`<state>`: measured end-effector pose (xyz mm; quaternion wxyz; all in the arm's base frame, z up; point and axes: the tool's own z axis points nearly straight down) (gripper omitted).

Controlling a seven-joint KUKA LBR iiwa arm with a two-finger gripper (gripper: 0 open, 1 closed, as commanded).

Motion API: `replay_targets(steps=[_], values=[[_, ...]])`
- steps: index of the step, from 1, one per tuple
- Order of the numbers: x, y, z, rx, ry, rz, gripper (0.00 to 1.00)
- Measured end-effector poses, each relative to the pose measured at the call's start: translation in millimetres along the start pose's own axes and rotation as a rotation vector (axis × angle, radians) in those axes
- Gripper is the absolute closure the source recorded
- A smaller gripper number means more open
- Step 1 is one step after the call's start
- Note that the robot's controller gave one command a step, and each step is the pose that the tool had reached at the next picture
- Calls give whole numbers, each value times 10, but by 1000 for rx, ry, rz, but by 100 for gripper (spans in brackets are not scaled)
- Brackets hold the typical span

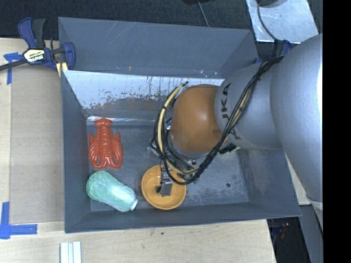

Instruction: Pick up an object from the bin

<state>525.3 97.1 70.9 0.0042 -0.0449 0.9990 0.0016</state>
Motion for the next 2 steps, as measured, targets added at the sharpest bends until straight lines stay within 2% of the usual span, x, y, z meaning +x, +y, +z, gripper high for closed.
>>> replay_targets(steps=[1, 2], values=[[-5, -1, -16, 0, -2, -12, 100], [-5, -1, -17, 0, -2, -12, 100]])
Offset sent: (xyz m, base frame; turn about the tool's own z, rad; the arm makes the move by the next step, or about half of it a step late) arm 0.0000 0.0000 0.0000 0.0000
